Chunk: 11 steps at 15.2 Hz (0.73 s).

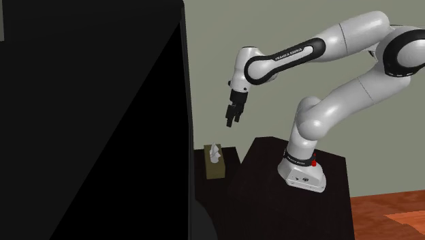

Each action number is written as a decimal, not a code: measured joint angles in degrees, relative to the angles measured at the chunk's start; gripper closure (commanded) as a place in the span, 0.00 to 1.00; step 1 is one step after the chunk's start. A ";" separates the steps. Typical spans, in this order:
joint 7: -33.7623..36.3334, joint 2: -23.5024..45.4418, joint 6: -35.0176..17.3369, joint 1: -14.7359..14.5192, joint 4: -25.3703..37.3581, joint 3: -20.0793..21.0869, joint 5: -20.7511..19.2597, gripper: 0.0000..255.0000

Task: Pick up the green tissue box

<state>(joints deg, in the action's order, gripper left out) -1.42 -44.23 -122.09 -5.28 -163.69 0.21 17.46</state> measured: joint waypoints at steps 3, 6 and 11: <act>-3.97 5.79 -10.52 -2.93 -3.03 -0.72 3.99 0.00; -9.18 12.77 -20.80 -7.48 -4.60 -2.34 9.67 0.00; -24.72 26.55 -35.66 -20.74 -3.21 -9.14 27.25 0.00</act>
<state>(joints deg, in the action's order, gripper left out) -26.14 -17.68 -157.75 -26.01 -166.90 -8.92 44.70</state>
